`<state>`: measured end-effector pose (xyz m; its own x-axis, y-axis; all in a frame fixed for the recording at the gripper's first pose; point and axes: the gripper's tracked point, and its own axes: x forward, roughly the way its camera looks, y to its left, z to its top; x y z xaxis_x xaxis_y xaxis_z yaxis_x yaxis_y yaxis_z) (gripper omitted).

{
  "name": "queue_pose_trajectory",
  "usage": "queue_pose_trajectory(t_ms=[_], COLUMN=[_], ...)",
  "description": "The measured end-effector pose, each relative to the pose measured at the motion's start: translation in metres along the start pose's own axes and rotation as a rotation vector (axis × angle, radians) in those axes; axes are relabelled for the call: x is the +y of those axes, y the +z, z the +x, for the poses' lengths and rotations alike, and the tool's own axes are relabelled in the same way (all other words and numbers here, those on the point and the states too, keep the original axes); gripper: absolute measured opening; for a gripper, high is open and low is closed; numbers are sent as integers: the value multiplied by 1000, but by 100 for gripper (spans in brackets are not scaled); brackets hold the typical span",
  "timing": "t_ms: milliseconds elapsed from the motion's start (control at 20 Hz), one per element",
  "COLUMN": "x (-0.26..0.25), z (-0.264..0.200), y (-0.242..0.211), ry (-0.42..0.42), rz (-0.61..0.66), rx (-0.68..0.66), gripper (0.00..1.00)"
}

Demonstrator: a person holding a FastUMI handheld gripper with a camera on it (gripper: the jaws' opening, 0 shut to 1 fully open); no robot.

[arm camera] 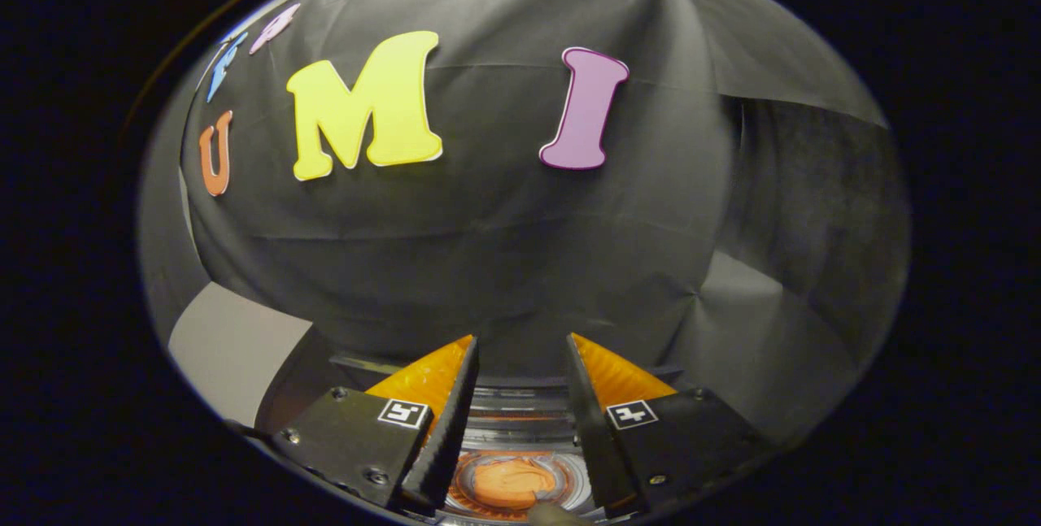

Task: Put the clothes into the washing machine and then close the washing machine lid.

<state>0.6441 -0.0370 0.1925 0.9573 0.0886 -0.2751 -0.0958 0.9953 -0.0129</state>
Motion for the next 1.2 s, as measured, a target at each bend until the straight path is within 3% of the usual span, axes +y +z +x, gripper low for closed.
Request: queue_pose_trajectory(t_ms=[550, 750, 850, 1200], x=[16, 11, 10, 11], z=[75, 101, 85, 77], y=[-29, -50, -53, -56], ry=[6, -22, -14, -24], rz=[52, -6, 11, 25], rx=[132, 144, 135, 108], gripper=[66, 70, 77, 77])
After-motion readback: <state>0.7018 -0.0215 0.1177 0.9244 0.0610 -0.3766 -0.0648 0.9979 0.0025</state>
